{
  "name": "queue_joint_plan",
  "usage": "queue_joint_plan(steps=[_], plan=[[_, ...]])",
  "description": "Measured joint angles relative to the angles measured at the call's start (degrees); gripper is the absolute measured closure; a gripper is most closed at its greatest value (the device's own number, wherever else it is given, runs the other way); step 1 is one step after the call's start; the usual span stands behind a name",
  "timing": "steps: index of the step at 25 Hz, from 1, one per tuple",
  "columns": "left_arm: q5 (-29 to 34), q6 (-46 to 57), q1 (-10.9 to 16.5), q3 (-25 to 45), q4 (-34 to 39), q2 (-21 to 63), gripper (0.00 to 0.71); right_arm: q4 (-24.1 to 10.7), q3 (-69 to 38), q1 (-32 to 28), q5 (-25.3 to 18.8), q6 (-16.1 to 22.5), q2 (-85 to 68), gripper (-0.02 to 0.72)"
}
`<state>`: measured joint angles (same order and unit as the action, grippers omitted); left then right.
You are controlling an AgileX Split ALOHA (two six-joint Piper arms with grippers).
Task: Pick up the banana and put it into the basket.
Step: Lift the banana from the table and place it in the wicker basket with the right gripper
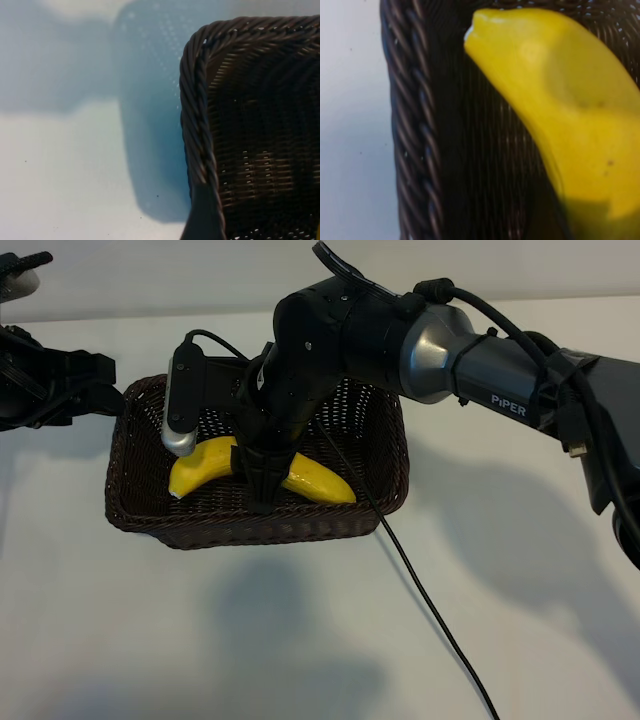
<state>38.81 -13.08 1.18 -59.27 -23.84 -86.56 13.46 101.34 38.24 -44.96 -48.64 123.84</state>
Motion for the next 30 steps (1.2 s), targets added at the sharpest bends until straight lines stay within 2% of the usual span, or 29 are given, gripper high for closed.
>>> queue_joint_plan(steps=[19, 30], plan=[[0.0, -0.09, 0.0, 0.0, 0.0, 0.0, 0.122, -0.19, 0.0, 0.0, 2.95, 1.22, 3.51, 0.292], [0.0, -0.09, 0.0, 0.0, 0.0, 0.0, 0.122, -0.28, 0.0, 0.0, 3.24, 1.74, 4.52, 0.292]])
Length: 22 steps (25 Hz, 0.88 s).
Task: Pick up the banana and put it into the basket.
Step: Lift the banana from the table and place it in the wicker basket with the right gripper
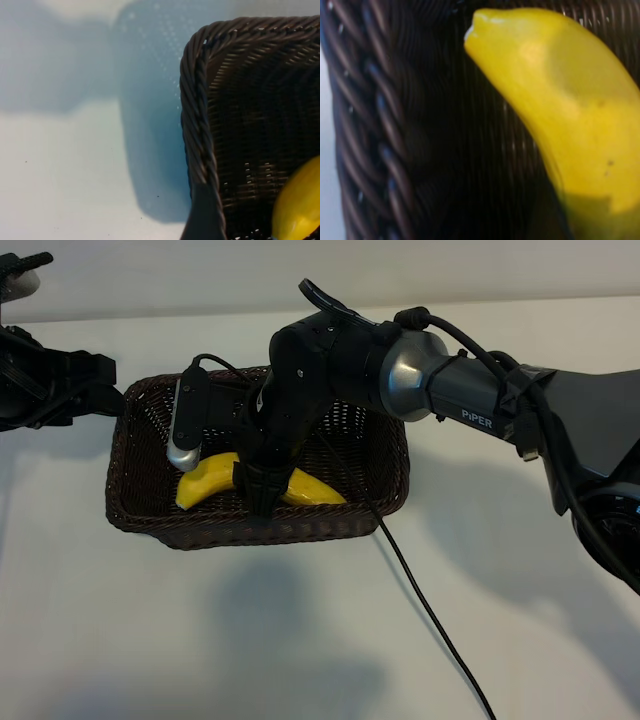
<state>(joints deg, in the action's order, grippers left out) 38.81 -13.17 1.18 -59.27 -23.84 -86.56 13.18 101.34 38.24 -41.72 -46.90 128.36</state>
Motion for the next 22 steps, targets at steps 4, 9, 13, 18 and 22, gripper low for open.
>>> queue_joint_plan(steps=[4, 9, 13, 18, 22], plan=[[0.0, 0.0, 0.0, 0.0, 0.0, 0.0, 0.122, -0.59, 0.0, 0.0, 0.55, 1.5, 0.0, 0.292], [0.0, -0.05, 0.0, 0.0, 0.0, 0.0, 0.122, -1.91, 0.0, 0.0, 1.14, 3.91, 0.0, 0.292], [0.0, -0.05, 0.0, 0.0, 0.0, 0.0, 0.122, -2.82, 0.0, 0.0, 1.14, 5.32, 0.0, 0.286], [-0.04, 0.01, 0.0, 0.0, 0.0, 0.0, 0.122, -3.14, 0.0, 0.0, 0.51, 6.2, 0.0, 0.149], [-0.04, 0.01, 0.0, 0.0, 0.0, 0.0, 0.122, -3.81, 0.0, 0.0, 0.08, 7.16, 0.0, 0.11]])
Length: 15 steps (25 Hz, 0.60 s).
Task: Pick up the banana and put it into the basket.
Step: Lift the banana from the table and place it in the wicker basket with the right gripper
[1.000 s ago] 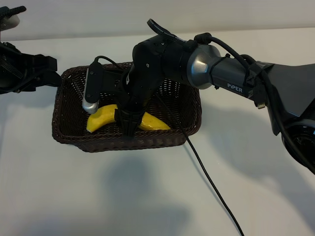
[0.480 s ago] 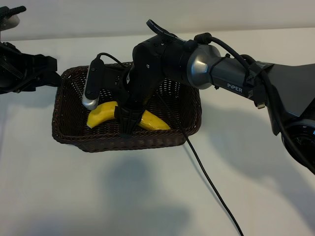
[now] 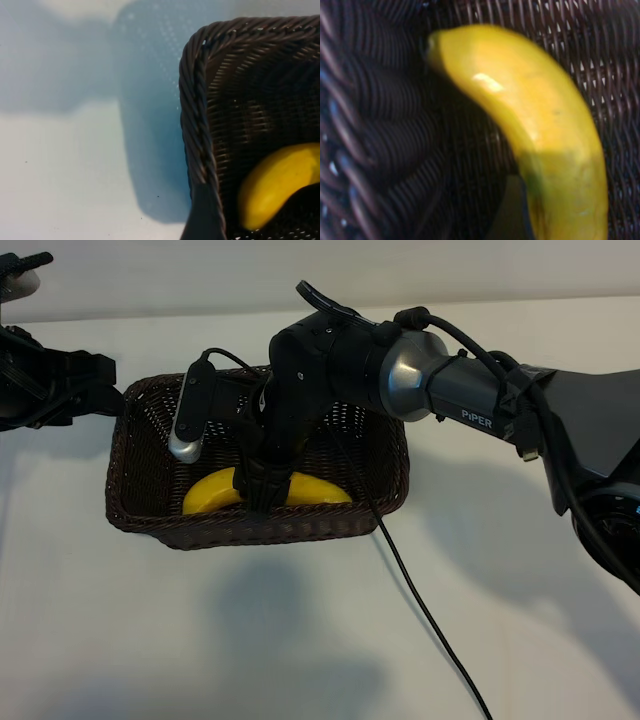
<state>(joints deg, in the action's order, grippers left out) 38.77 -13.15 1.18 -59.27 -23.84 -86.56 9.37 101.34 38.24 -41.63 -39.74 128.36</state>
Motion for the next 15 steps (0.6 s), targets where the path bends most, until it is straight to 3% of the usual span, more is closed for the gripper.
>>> queue_joint_plan(steps=[8, 15], plan=[[-0.44, 0.0, 0.0, 0.0, 0.0, 0.0, 0.122, -4.48, 0.56, 0.0, -0.63, 2.9, -2.45, 0.12], [-0.47, 0.0, 0.0, 0.0, 0.0, 0.0, 0.122, -8.42, 5.35, 0.0, -4.9, 7.06, -2.93, 0.12]])
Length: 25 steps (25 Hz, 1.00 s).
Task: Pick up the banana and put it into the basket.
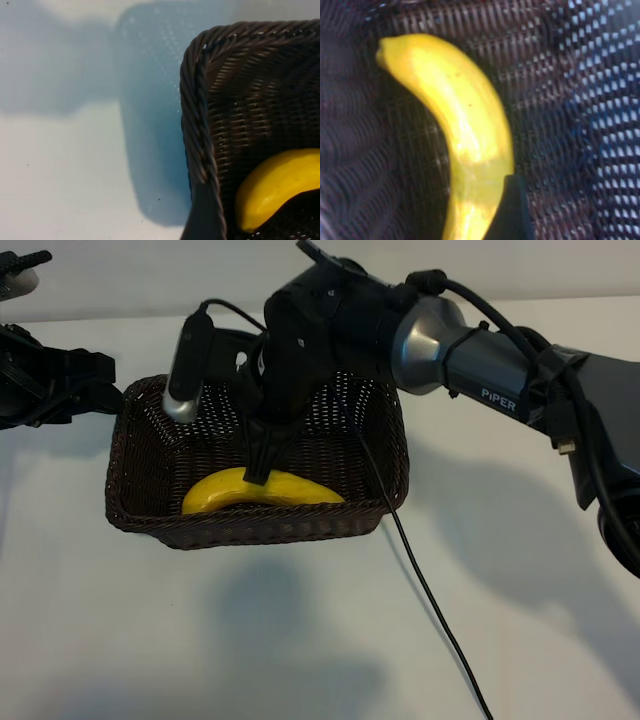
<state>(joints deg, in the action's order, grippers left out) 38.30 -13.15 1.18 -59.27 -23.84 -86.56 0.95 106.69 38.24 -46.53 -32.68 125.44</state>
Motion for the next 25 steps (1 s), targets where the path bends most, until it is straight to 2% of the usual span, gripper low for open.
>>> queue_joint_plan(steps=[7, 15, 18, 21, 25], plan=[[0.0, -0.05, 0.0, 0.0, 0.0, 0.0, 0.122, -0.48, 4.0, -0.6, -3.5, 3.35, 0.0, 0.12], [-0.11, -0.18, 0.0, 0.0, 0.0, 0.0, 0.122, -0.95, 7.62, -4.91, -10.37, 11.33, -0.62, 0.12], [-0.18, -0.18, 0.0, 0.0, 0.0, 0.0, 0.122, -0.59, 8.05, -5.17, -11.2, 13.25, -1.94, 0.12], [-0.18, -0.18, 0.0, 0.0, 0.0, 0.0, 0.122, -0.59, 8.05, -5.56, -11.77, 16.44, -3.52, 0.12], [-0.2, -0.18, 0.0, 0.0, 0.0, 0.0, 0.122, -0.95, 8.16, -6.89, -13.0, 22.89, -4.97, 0.12]])
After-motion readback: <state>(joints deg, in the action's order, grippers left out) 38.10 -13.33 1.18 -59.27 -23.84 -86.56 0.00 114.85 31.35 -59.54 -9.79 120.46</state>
